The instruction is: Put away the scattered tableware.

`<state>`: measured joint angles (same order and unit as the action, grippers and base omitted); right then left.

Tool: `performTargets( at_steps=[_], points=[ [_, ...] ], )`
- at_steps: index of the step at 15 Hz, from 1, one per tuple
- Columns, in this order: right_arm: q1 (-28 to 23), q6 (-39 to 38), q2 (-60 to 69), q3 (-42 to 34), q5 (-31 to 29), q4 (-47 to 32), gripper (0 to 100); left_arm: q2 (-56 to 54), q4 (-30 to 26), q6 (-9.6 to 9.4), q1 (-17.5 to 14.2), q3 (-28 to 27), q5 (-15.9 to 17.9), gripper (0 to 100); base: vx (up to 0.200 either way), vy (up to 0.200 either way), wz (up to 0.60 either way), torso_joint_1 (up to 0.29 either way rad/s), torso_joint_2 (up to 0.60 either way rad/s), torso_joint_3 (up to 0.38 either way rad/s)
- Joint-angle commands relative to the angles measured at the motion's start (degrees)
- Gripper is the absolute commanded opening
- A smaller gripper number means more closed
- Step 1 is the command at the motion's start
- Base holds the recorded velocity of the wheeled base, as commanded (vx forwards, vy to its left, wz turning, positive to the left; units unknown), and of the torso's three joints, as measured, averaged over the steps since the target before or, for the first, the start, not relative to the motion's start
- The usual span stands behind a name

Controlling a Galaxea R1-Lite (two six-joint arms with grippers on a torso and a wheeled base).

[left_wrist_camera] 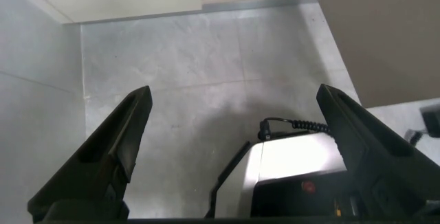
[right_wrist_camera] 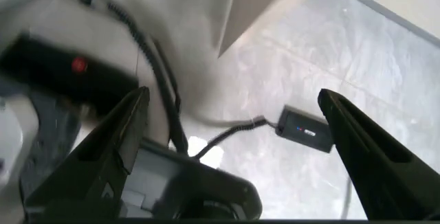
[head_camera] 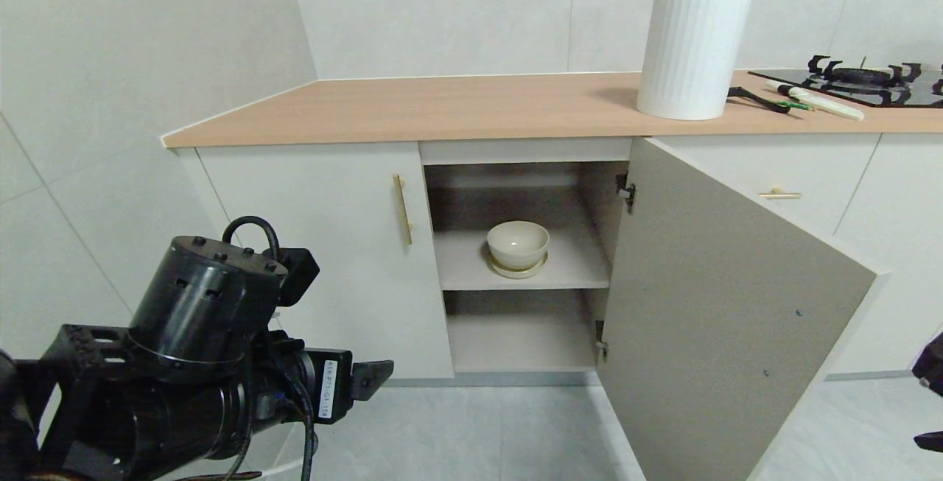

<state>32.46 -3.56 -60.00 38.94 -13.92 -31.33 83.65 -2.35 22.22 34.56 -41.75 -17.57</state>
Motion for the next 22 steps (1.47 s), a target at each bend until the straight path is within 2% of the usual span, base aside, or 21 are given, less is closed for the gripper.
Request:
performTargets(
  at_steps=[1,2,3,5,8,11,15,22],
  points=[
    [-6.7,2.3,0.7,1.3,-0.4,0.0,100,0.1,0.0,0.01,-0.1,0.0,0.0,100,0.000,0.000,0.00,0.000,0.00,0.000],
    [-8.8,4.2,0.6,1.3,-0.5,0.0,100,0.1,0.0,0.01,0.0,0.0,0.0,100,0.000,0.000,0.00,0.000,0.00,0.000],
    [-14.1,7.9,0.4,1.1,-0.5,0.0,100,0.1,0.0,0.01,0.0,0.0,0.0,100,0.000,0.000,0.00,0.000,0.00,0.000],
    [-20.9,10.7,-0.6,1.3,-0.6,1.0,100,0.1,0.0,0.01,-0.1,0.0,0.0,100,0.000,0.000,0.00,0.000,0.00,0.000],
    [-26.6,11.9,-3.0,0.9,-0.5,7.9,100,0.1,0.0,0.01,-0.1,0.0,0.0,100,0.000,0.000,0.00,0.000,0.00,0.000],
    [-29.6,11.5,-5.6,0.9,-0.9,14.4,100,0.1,0.0,0.01,0.0,0.0,0.0,100,0.000,0.000,0.00,0.000,0.00,0.000],
    [-30.1,4.2,-10.9,1.2,-1.2,23.3,100,0.1,0.0,0.01,0.0,0.0,-0.1,100,0.000,0.000,0.00,0.000,0.00,0.000],
    [-29.5,0.4,-15.2,1.1,-2.1,28.3,100,0.1,0.0,0.01,0.0,0.0,0.0,100,0.000,0.000,0.00,0.000,0.00,0.000]
  ],
)
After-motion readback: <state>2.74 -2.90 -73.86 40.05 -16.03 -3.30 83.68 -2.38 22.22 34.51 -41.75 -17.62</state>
